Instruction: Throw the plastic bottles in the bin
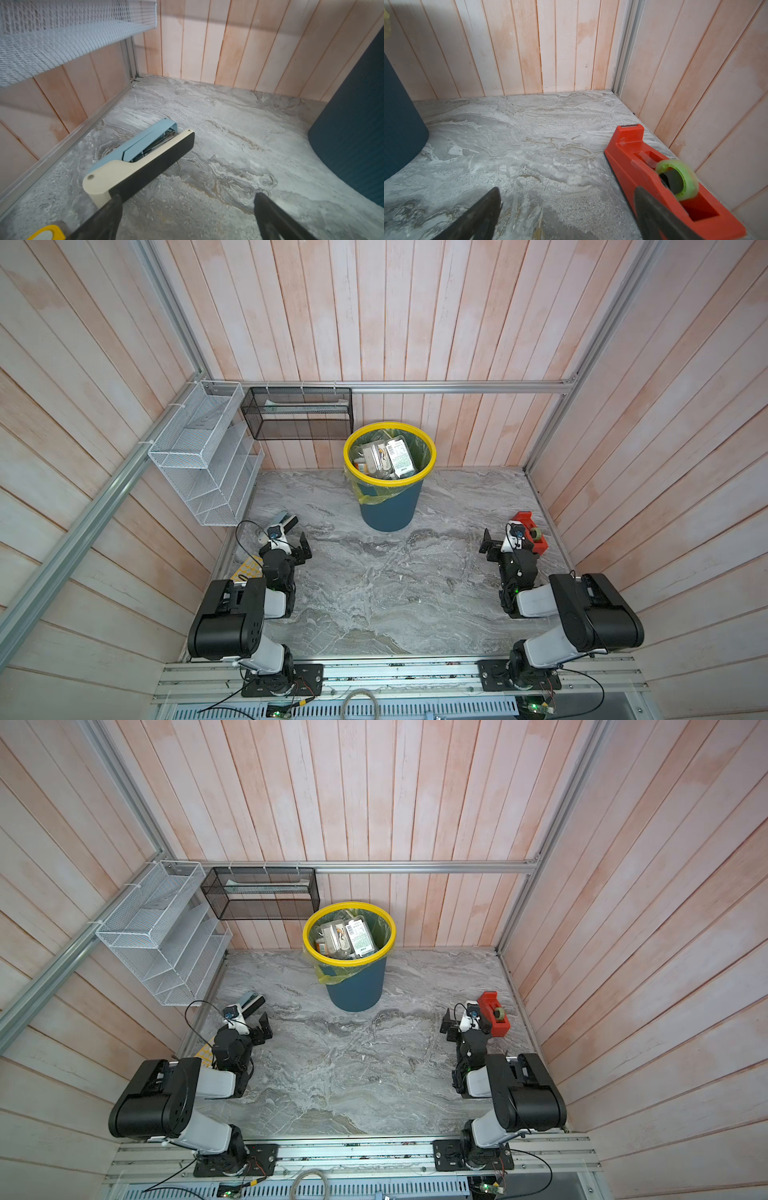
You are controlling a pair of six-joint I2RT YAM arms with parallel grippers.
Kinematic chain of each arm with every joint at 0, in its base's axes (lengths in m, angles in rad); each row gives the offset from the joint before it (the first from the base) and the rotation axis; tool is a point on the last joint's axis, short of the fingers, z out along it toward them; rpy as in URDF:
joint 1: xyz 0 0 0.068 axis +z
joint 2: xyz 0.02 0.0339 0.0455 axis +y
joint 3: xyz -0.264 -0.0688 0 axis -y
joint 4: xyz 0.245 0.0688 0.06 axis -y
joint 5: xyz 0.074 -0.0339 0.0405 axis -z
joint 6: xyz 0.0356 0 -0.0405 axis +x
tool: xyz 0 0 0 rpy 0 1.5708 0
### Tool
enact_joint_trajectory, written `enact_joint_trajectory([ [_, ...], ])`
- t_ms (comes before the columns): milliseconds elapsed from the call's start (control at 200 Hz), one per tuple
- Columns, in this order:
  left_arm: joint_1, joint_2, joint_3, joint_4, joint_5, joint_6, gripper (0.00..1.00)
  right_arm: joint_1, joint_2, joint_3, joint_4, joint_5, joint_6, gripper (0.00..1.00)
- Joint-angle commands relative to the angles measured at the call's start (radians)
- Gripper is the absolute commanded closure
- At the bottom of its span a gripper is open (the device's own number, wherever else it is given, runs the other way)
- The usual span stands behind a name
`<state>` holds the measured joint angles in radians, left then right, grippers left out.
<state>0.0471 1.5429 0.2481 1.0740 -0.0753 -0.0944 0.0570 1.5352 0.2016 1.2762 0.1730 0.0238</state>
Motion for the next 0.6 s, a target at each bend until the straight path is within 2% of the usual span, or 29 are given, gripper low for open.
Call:
enact_joint_trajectory([
  [0,0.002,0.01,0.011,0.107,0.07,0.012,0.0,-0.005,0.002,0.016,0.016,-0.012,0.008,0.0],
  [55,0.002,-0.012,0.026,0.036,0.071,0.011,0.0,-0.007,0.002,0.016,0.017,-0.012,0.008,0.0],
  [120,0.003,0.004,0.017,0.087,0.067,0.011,0.0,-0.005,0.002,0.016,0.016,-0.012,0.008,0.0],
  [595,0.0,-0.005,0.022,0.059,0.063,0.011,0.0,-0.006,0.002,0.016,0.017,-0.012,0.008,0.0],
])
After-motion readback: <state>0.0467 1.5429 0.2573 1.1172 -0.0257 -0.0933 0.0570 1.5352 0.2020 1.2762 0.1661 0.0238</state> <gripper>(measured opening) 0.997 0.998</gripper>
